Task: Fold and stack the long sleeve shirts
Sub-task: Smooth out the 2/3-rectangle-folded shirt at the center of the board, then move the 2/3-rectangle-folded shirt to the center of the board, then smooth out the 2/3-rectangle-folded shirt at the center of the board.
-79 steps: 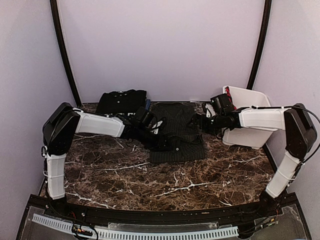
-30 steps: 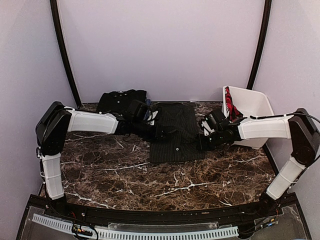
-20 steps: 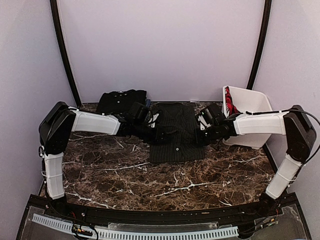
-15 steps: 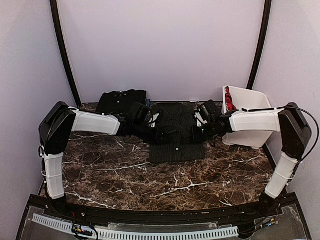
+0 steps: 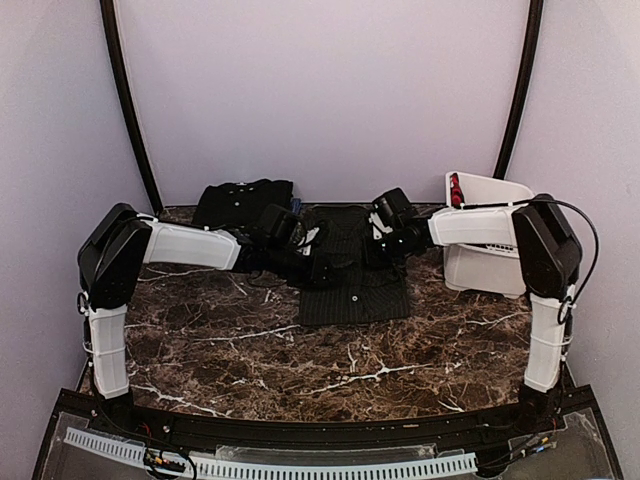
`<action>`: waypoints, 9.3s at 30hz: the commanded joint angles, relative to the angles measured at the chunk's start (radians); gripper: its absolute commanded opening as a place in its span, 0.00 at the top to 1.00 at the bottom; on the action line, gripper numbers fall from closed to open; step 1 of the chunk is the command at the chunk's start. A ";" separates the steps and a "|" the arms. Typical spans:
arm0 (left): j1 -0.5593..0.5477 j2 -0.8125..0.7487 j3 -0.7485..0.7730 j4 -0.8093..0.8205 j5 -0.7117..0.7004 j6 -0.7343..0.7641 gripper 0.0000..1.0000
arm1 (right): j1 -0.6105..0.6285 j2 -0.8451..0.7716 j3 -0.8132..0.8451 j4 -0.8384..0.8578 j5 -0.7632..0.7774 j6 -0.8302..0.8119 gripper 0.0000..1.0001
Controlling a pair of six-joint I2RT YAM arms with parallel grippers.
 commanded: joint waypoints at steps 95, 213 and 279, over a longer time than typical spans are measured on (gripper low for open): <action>0.130 -0.078 0.010 -0.355 -0.243 0.159 0.69 | 0.327 -0.315 -0.246 -0.170 0.176 0.016 0.77; 0.153 -0.174 0.066 -0.399 -0.413 0.096 0.39 | 0.439 -0.243 -0.282 -0.184 0.177 0.097 0.49; 0.153 -0.270 -0.074 -0.331 -0.303 0.050 0.41 | 0.285 -0.088 -0.235 0.198 -0.164 0.198 1.00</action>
